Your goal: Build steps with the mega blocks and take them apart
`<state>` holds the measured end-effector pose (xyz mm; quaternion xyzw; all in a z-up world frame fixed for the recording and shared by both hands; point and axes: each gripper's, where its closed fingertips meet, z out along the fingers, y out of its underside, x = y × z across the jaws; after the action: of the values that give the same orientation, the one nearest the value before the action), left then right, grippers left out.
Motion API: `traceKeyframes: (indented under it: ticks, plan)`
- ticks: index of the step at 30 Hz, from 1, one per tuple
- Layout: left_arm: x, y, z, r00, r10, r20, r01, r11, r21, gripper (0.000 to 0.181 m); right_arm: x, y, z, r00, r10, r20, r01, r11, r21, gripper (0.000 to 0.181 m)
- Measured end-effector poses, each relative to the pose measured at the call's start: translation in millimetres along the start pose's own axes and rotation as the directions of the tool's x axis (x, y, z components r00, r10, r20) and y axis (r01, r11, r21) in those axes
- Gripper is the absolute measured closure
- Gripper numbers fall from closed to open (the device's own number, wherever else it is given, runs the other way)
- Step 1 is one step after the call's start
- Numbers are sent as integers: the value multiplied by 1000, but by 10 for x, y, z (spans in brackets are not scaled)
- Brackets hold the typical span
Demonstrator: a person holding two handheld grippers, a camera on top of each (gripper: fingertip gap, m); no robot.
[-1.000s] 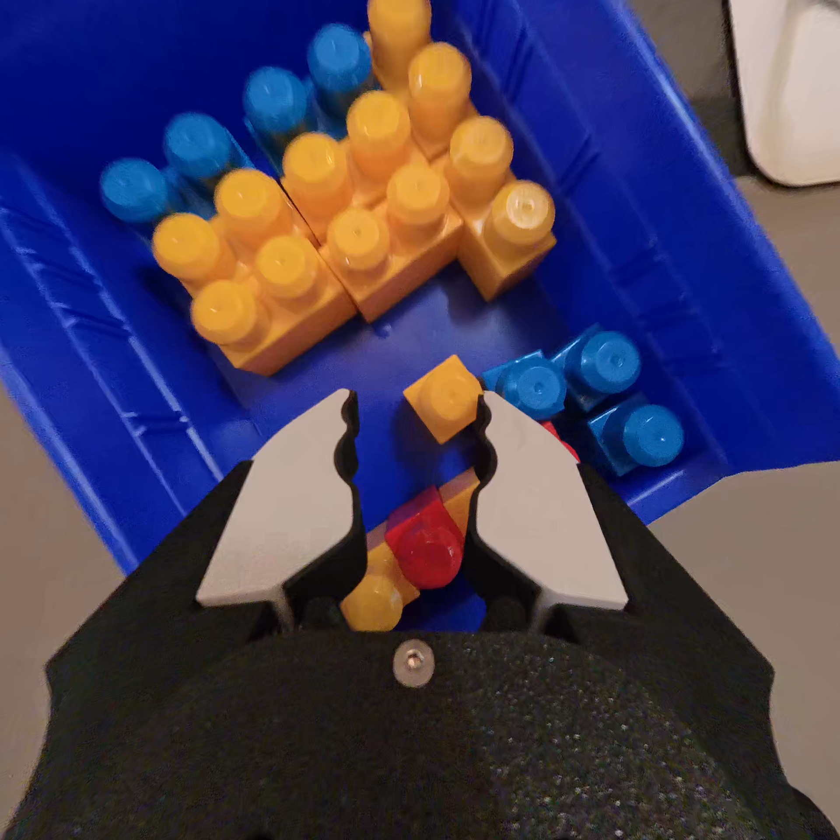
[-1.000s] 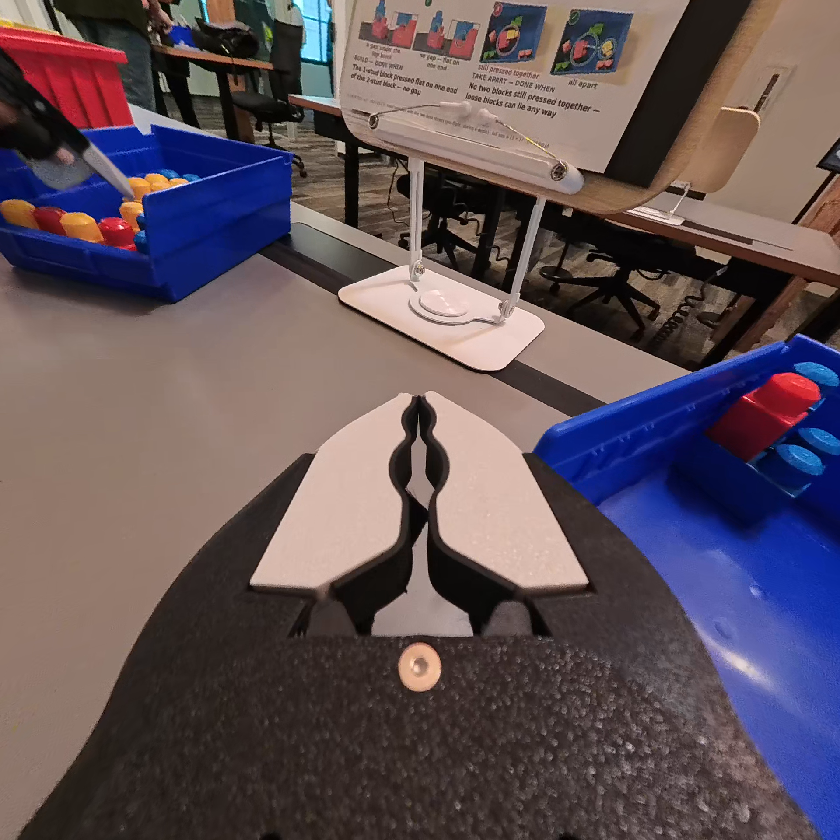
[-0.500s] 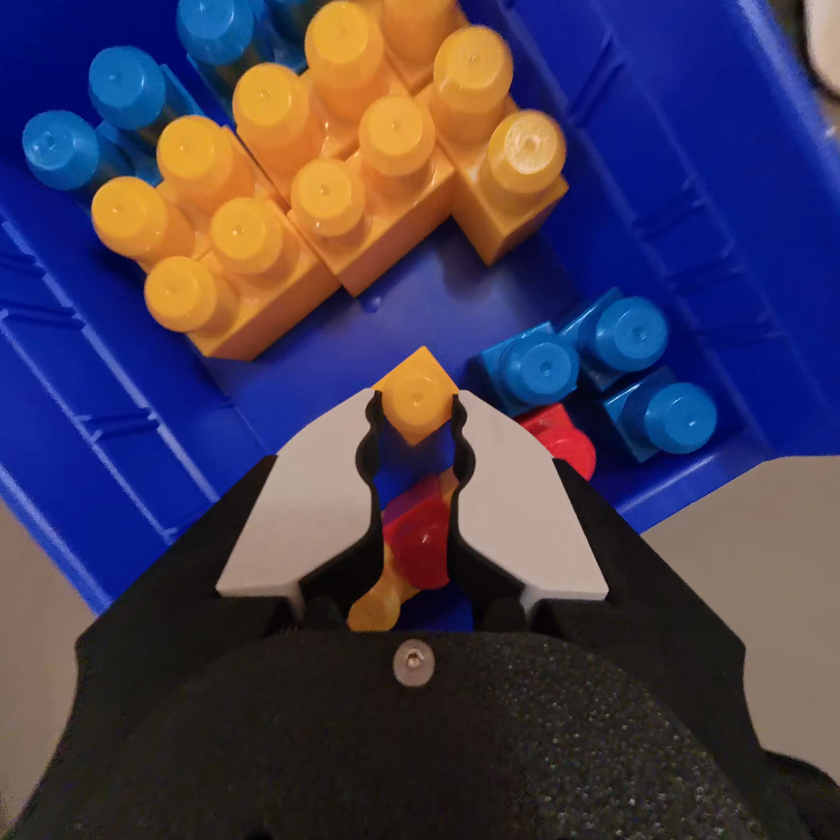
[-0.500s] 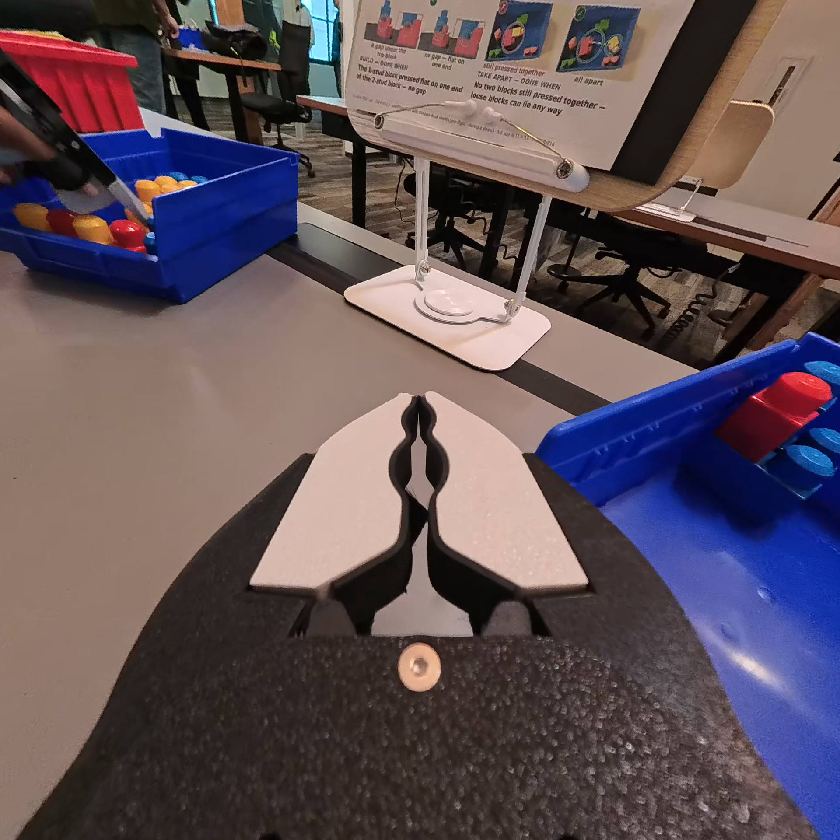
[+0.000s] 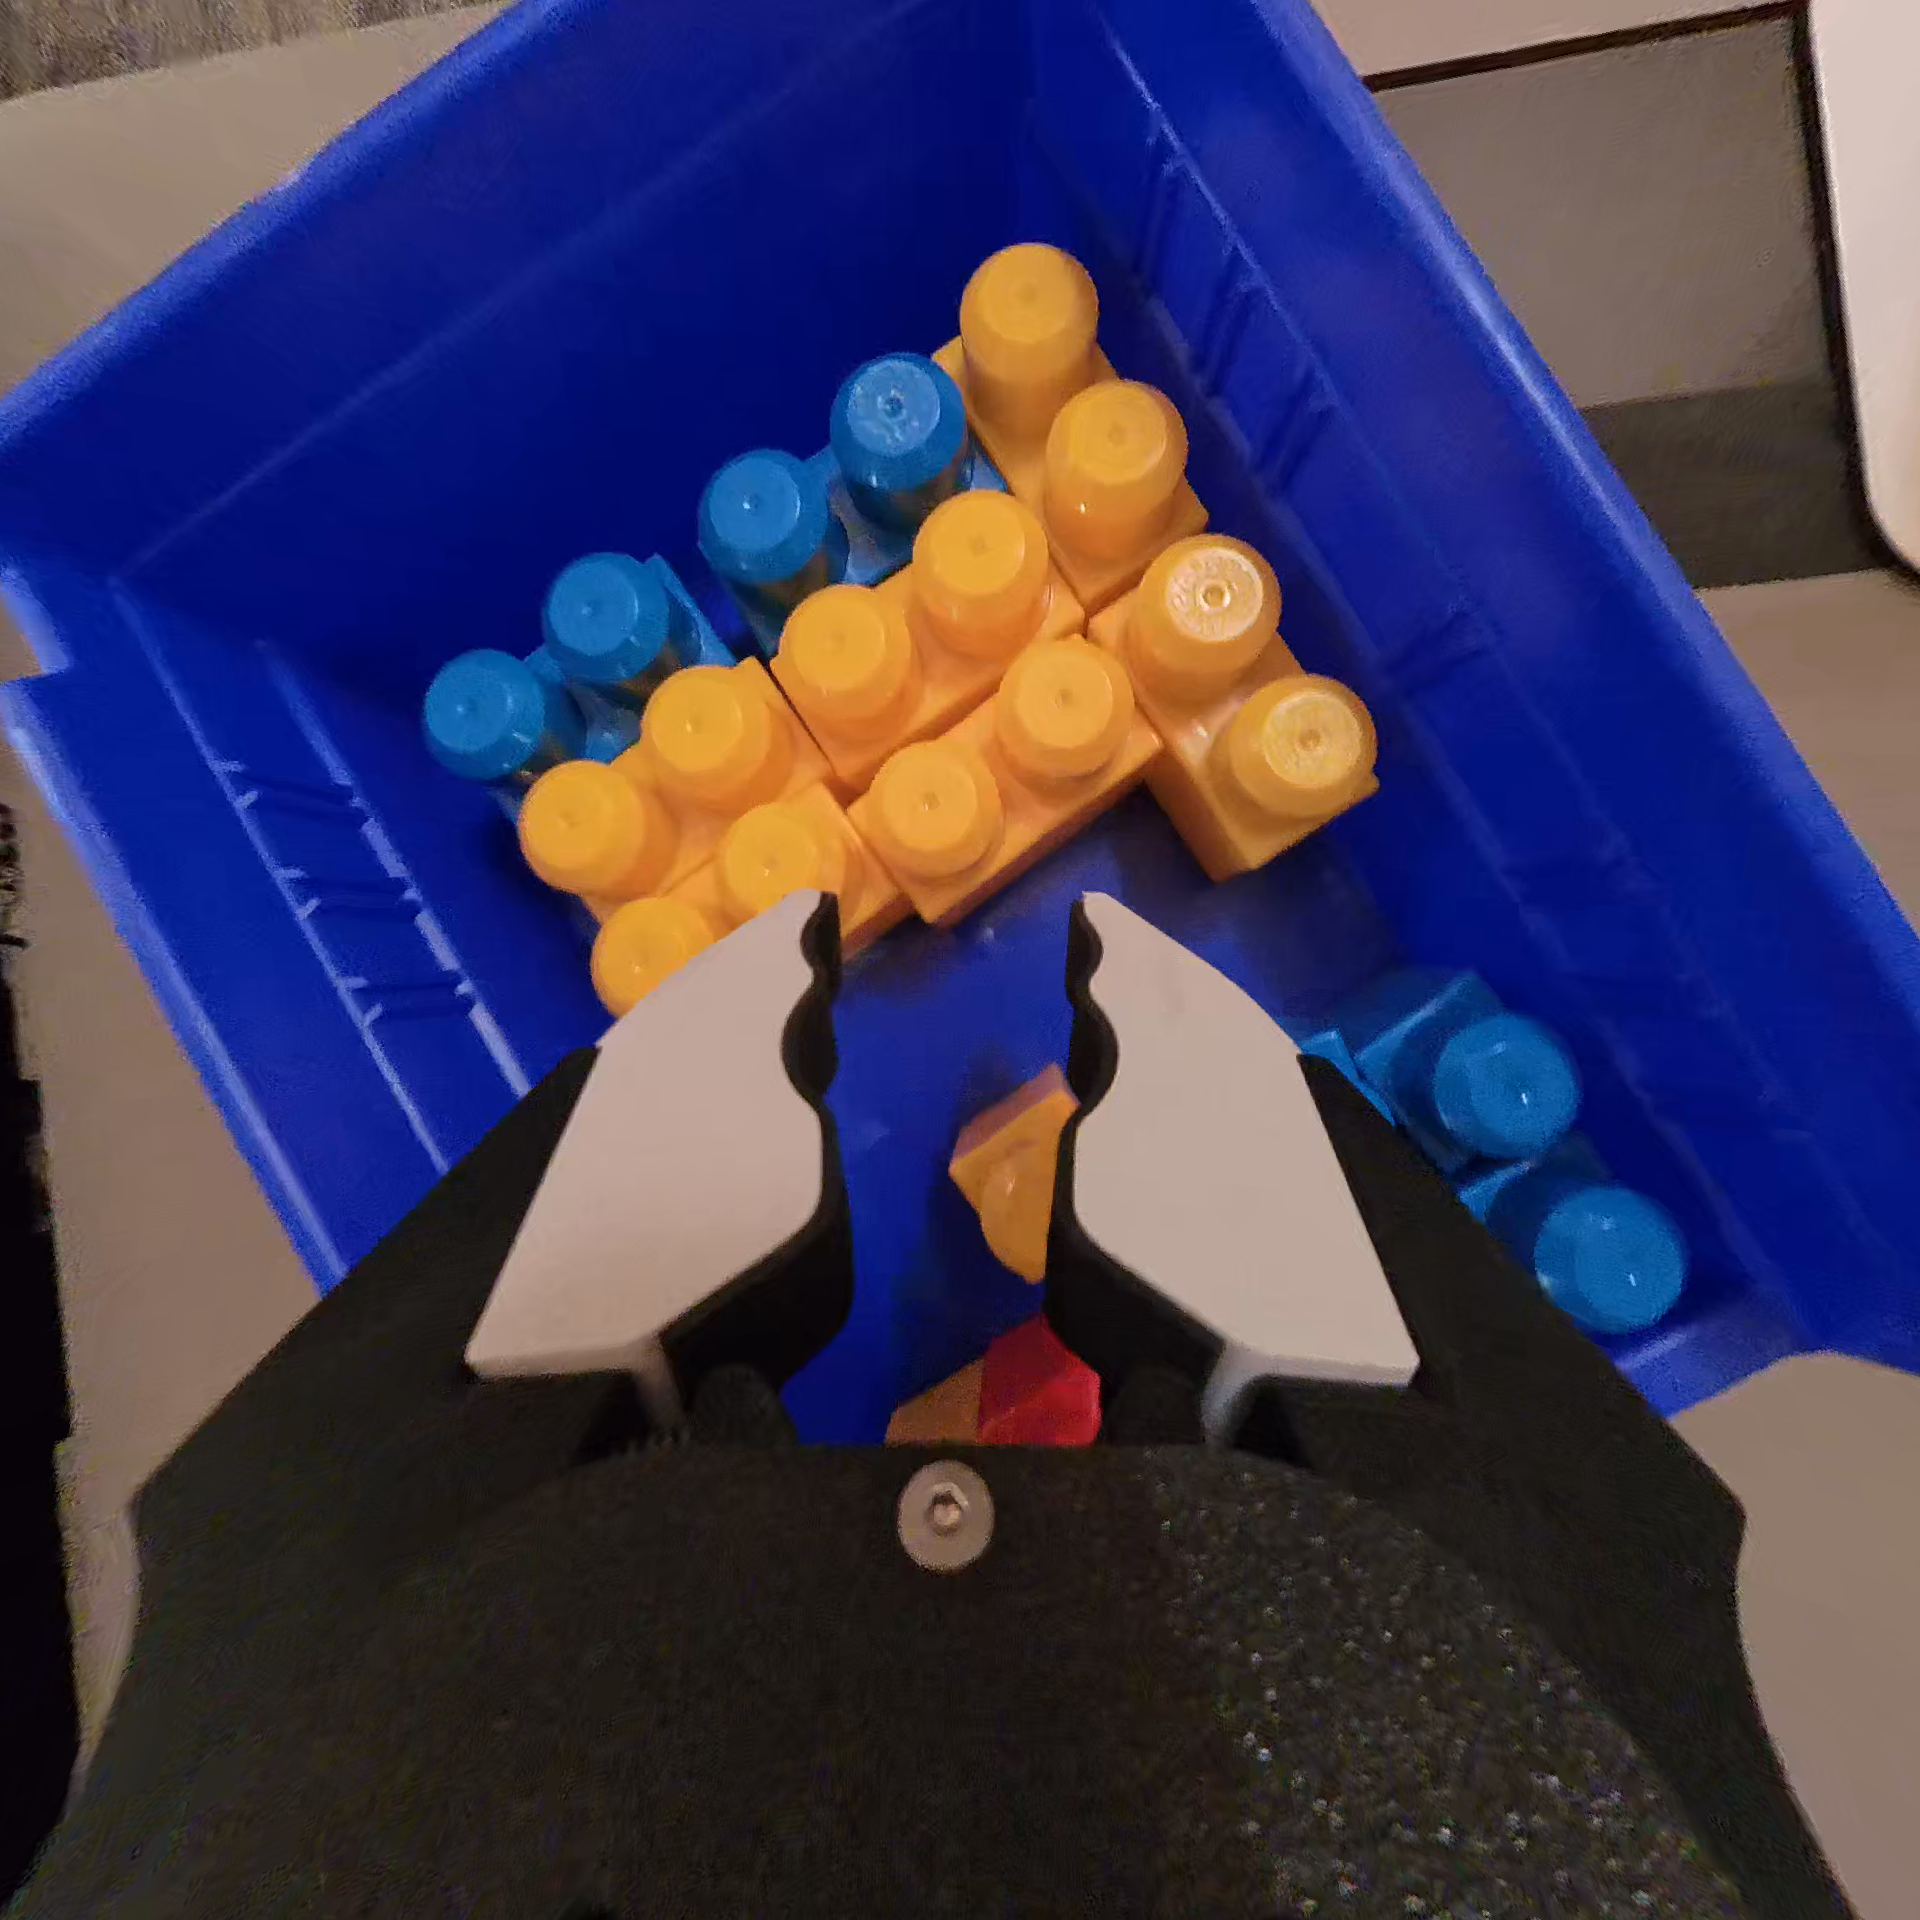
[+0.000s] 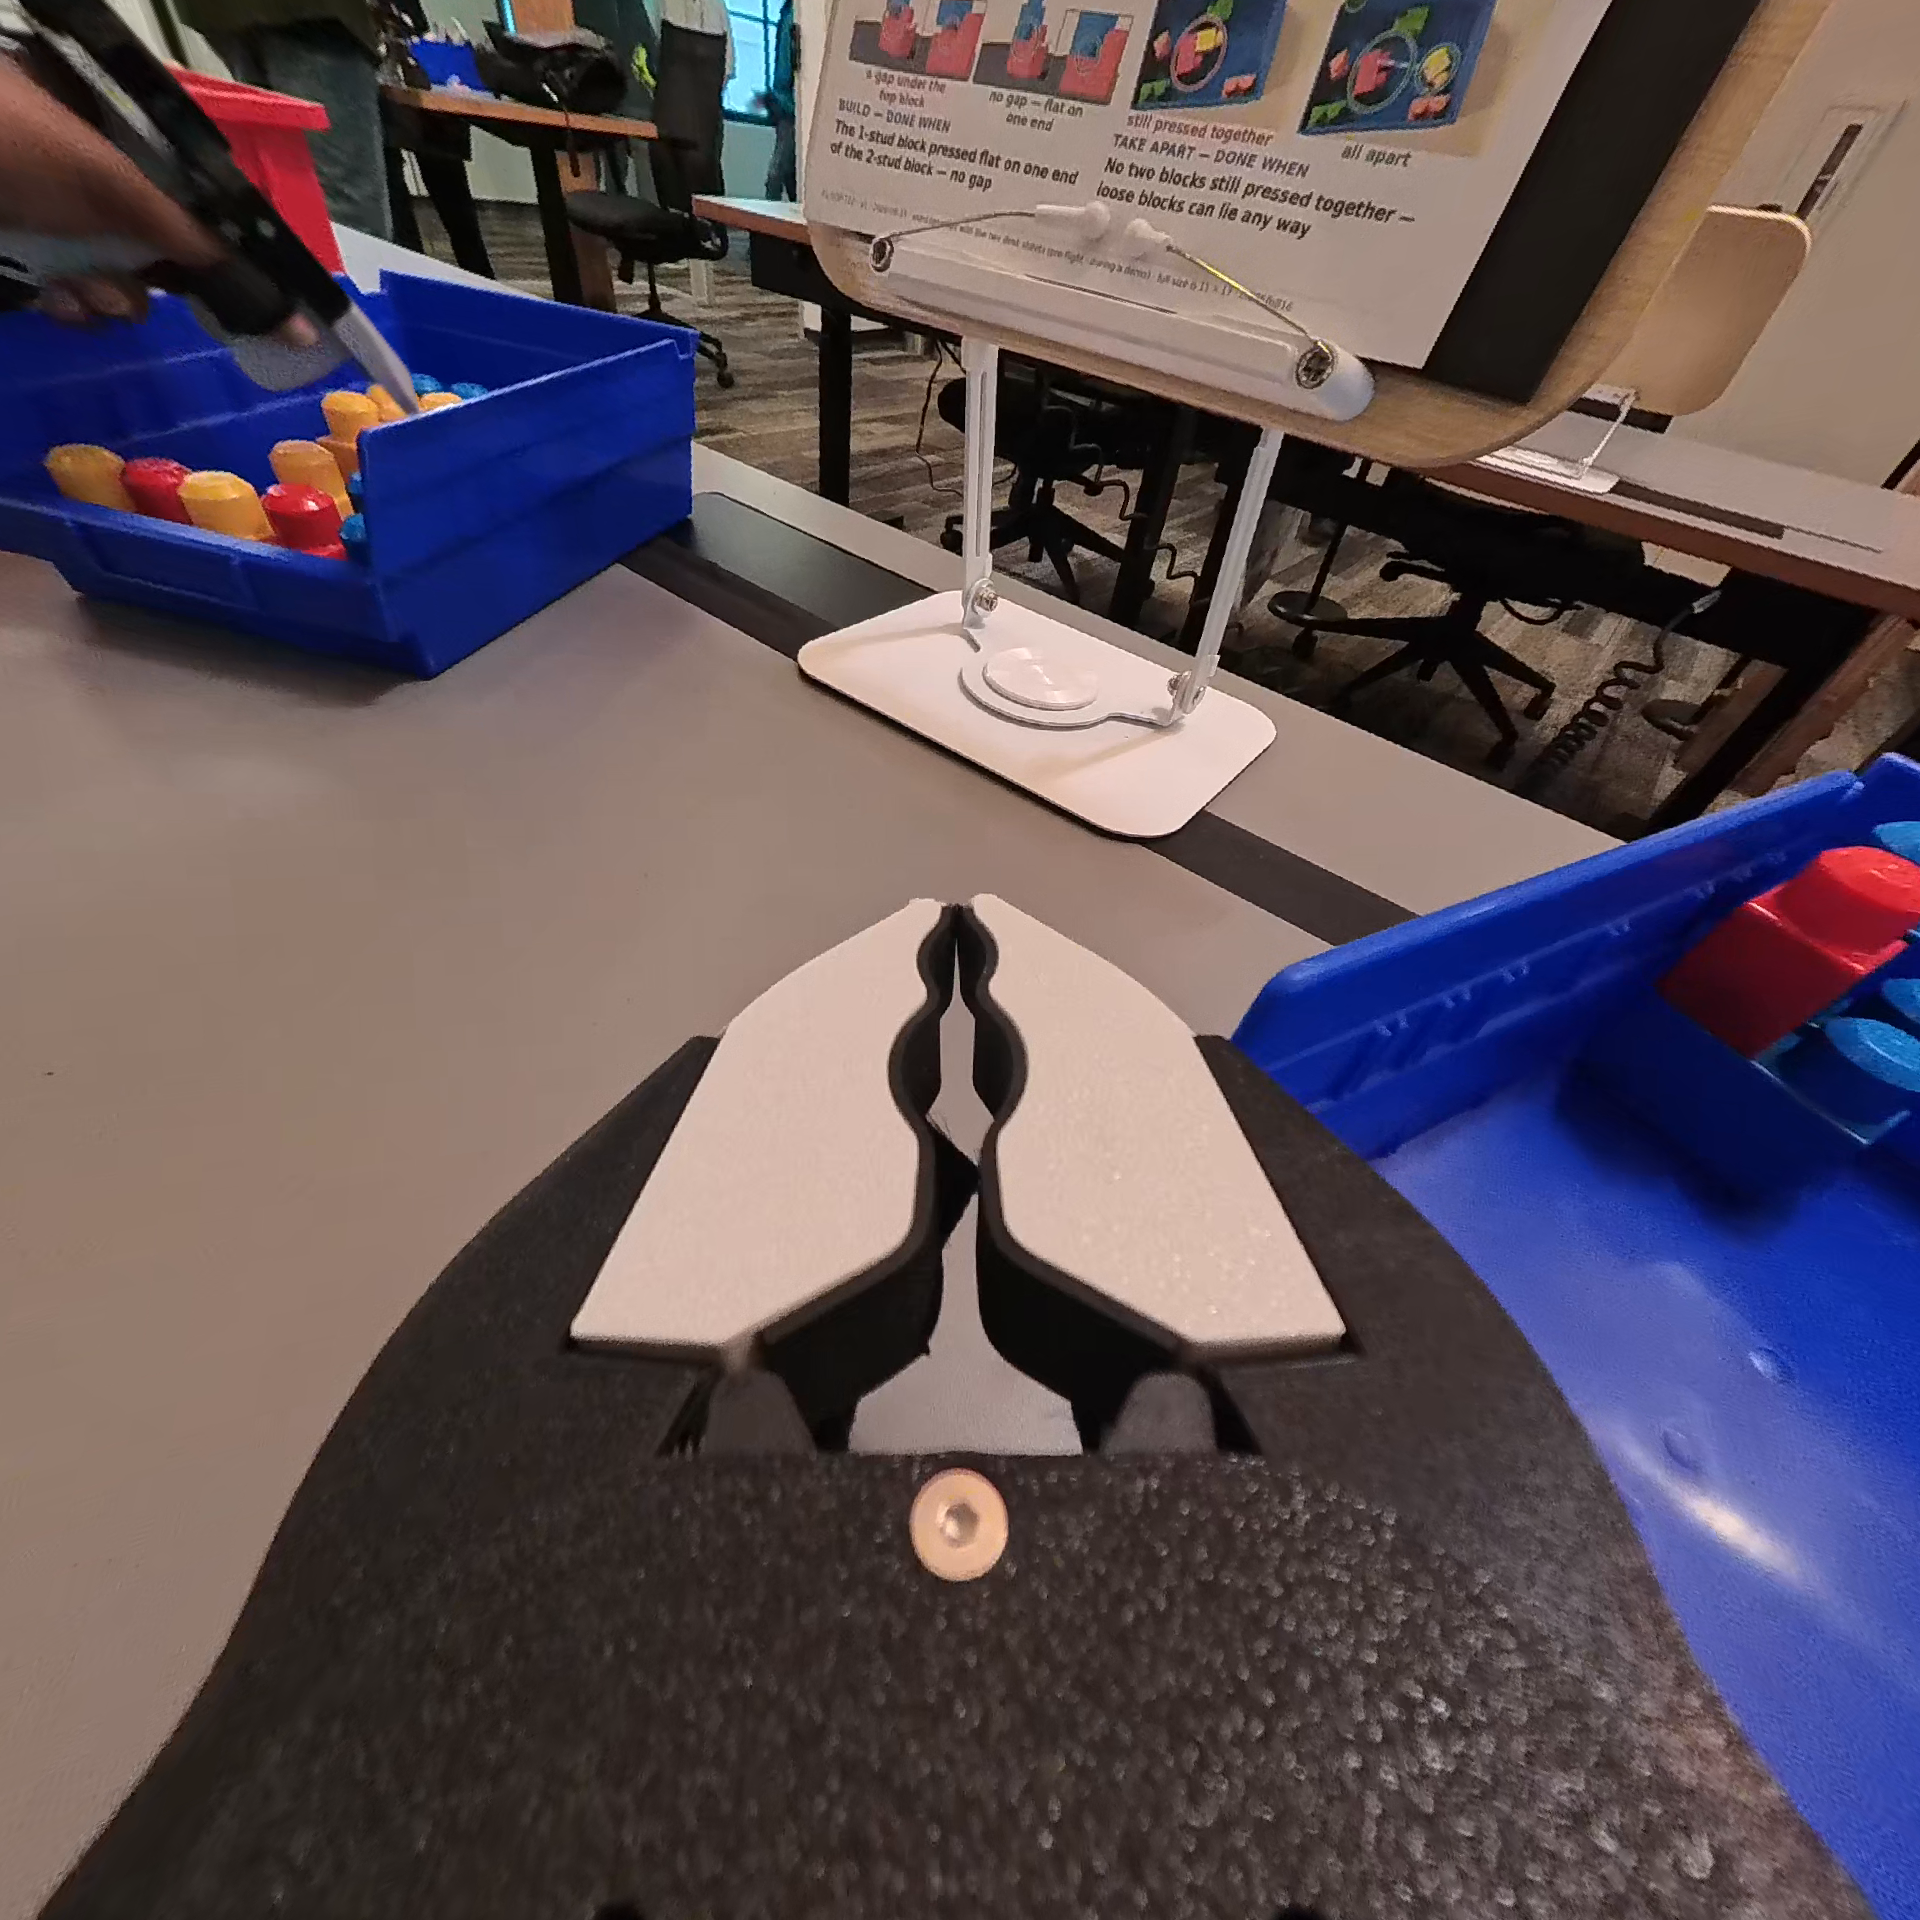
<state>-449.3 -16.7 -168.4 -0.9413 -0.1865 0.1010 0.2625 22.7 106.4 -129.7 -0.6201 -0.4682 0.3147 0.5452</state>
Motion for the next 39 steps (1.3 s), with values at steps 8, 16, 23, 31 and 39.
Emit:
traceKeyframes:
  ticks: [8, 16, 23, 31, 39]
  plan:
    - [5, -55, 327, 1000, -16, -3, 16, 1000, 4, 147, 5, 46, 20, 1000, 1, 4, -1, 1000, -15, 181]
    - [-28, -137, 73, 999, 26, 36, -30, 993, 111, 151, 6, 61, 28, 1000, 6, 7, -5, 1000, -19, 181]
    - [872, -135, -987, 966, 226, -123, -175, 929, 327, 152, 12, 15, 4, 1000, 2, 2, -2, 1000, -1, 181]
    - [2531, 1088, -1219, 833, 400, -382, -319, 912, 258, 153, 8, 37, 11, 1000, 4, -1, -4, 1000, -9, 181]
    - [3129, 1656, -1100, 825, 415, -384, -373, 910, 182, 153, 32, 20, -4, 1000, 11, -7, -11, 1000, -7, 181]
